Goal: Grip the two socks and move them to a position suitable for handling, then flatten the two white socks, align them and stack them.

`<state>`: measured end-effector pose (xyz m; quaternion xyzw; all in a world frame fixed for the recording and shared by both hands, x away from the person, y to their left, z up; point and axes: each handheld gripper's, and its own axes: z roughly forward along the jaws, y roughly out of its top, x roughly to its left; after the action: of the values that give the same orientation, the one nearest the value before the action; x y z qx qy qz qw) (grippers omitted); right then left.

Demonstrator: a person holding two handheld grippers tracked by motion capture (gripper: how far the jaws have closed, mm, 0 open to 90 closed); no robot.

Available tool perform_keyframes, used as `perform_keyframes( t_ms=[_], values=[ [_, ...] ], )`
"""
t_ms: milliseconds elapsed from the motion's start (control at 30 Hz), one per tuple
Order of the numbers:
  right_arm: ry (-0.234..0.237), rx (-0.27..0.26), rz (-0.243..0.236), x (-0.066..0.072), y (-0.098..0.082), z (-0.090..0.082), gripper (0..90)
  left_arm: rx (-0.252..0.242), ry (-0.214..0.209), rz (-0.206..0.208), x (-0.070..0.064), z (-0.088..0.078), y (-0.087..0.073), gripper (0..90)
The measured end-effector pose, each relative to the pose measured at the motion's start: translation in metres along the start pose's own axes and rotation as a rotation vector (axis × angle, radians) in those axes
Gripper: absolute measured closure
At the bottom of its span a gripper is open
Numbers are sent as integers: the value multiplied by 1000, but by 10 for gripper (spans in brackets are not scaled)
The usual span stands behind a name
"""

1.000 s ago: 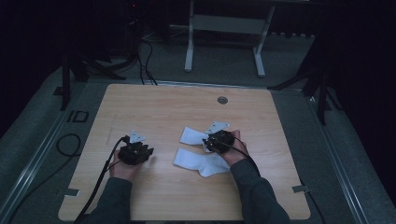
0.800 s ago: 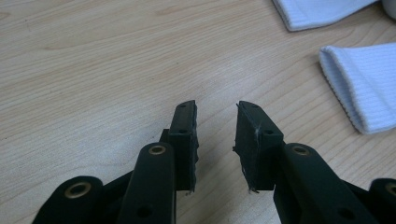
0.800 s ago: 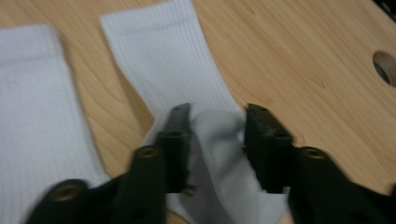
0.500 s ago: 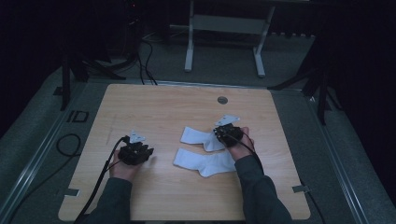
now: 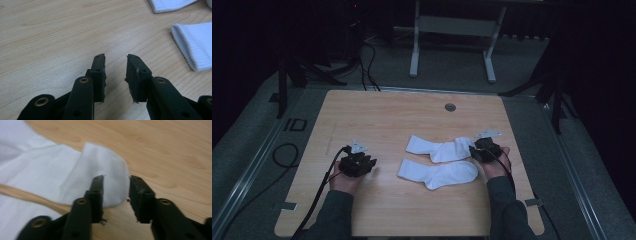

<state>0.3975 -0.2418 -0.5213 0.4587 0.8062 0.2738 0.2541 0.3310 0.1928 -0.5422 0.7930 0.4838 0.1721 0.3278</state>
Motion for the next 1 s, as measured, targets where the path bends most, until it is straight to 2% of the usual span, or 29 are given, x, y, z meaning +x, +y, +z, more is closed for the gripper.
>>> perform_keyframes(
  t_ms=[33,67,167,200,467,533,767,1000],
  values=[
    [0,0,0,0,0,0,618,0,0,0,0,0,0,686],
    [-1,-25,20,-3,1,-6,601,0,0,0,0,0,0,686],
    [3,-39,21,-3,5,-9,584,-1,1,0,0,0,0,686],
    [29,-46,10,0,10,-10,574,0,0,-1,0,0,0,685],
    [119,-54,-82,34,34,-2,548,-4,-1,-6,2,0,0,684],
    [153,-53,-97,43,40,1,543,-2,-1,-6,2,0,0,683],
    [212,-52,-152,70,57,6,538,-1,-2,-7,2,0,0,683],
    [270,-35,-178,89,61,16,514,-1,-1,-7,2,0,0,683]
  ],
)
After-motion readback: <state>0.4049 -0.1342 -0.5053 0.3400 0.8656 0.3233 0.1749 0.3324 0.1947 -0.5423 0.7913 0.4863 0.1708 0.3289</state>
